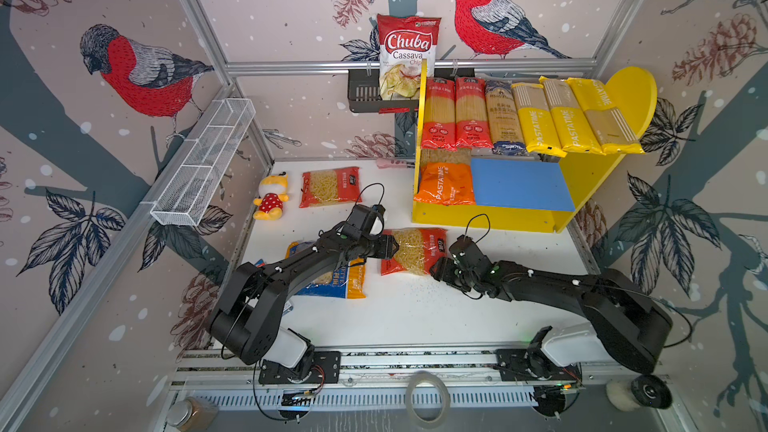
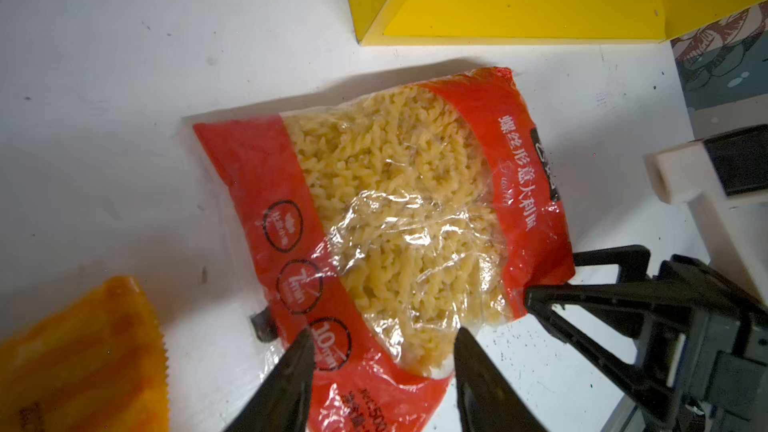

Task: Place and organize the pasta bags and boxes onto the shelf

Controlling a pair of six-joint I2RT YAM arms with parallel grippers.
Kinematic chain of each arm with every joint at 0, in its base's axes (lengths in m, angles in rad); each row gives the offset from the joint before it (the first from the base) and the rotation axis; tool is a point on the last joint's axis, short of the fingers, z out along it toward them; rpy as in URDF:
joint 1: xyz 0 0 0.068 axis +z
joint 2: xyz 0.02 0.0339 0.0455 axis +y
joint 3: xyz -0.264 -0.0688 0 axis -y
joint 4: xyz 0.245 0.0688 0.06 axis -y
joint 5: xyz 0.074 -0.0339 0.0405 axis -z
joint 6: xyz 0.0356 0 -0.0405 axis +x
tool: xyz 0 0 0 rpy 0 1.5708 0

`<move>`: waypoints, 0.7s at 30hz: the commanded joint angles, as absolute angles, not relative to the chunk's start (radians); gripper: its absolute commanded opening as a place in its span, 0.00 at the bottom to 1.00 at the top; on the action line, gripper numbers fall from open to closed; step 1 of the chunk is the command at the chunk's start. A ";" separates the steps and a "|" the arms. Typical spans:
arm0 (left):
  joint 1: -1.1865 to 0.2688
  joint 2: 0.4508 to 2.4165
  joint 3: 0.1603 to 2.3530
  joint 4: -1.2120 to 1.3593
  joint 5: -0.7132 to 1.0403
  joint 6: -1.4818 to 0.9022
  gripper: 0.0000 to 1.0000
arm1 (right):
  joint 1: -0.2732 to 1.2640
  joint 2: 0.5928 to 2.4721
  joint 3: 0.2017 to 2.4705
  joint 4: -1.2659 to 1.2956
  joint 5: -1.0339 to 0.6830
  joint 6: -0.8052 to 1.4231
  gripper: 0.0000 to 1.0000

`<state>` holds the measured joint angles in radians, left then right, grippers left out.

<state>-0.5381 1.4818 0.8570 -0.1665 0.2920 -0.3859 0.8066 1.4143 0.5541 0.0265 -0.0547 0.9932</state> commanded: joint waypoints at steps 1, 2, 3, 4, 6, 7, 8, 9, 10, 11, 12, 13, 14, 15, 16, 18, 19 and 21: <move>-0.535 1.490 0.880 -0.146 0.246 -0.370 0.54 | 0.793 1.434 0.546 0.078 -0.022 0.980 0.61; -0.535 1.494 0.885 -0.148 0.241 -0.369 0.55 | 0.783 1.446 0.552 0.086 -0.028 0.954 0.54; -0.535 1.496 0.885 -0.149 0.237 -0.371 0.54 | 0.775 1.457 0.569 0.076 -0.033 0.918 0.46; -0.535 1.493 0.885 -0.147 0.235 -0.373 0.55 | 0.773 1.465 0.589 0.053 -0.029 0.891 0.39; -0.535 1.484 0.887 -0.143 0.233 -0.377 0.55 | 0.775 1.467 0.618 -0.002 -0.011 0.825 0.25; -0.535 1.479 0.890 -0.144 0.230 -0.378 0.55 | 0.775 1.459 0.620 -0.018 -0.013 0.802 0.23; -0.535 1.476 0.892 -0.145 0.226 -0.379 0.55 | 0.773 1.448 0.618 -0.034 -0.020 0.775 0.20; -0.534 1.474 0.899 -0.150 0.218 -0.380 0.55 | 0.768 1.435 0.620 -0.058 -0.038 0.737 0.19; -0.533 1.475 0.907 -0.156 0.211 -0.380 0.54 | 0.764 1.424 0.628 -0.093 -0.052 0.690 0.18; -0.533 1.477 0.917 -0.166 0.210 -0.383 0.54 | 0.755 1.412 0.646 -0.160 -0.046 0.640 0.16; -0.533 1.478 0.921 -0.168 0.210 -0.387 0.55 | 0.740 1.397 0.662 -0.236 -0.018 0.600 0.13; -0.533 1.476 0.917 -0.161 0.216 -0.394 0.55 | 0.717 1.382 0.678 -0.296 -0.002 0.571 0.11; -0.534 1.472 0.906 -0.144 0.225 -0.404 0.55 | 0.678 1.360 0.690 -0.352 0.004 0.542 0.10; -0.534 1.470 0.892 -0.119 0.235 -0.415 0.55 | 0.632 1.330 0.696 -0.385 0.010 0.522 0.09; -0.533 1.470 0.880 -0.097 0.242 -0.427 0.55 | 0.592 1.301 0.694 -0.402 0.021 0.514 0.09; -0.535 1.493 0.878 -0.079 0.236 -0.461 0.55 | 0.513 1.223 0.676 -0.393 0.066 0.524 0.18; -0.535 1.509 0.888 -0.086 0.233 -0.482 0.56 | 0.492 1.197 0.664 -0.380 0.081 0.536 0.35; -0.551 1.542 0.895 -0.065 0.245 -0.525 0.56 | 0.480 1.149 0.644 -0.359 0.106 0.589 0.55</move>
<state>-0.5396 1.5185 0.8852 -0.1207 0.2348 -0.4580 0.4927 1.1896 0.6609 -0.3374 0.0521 0.5793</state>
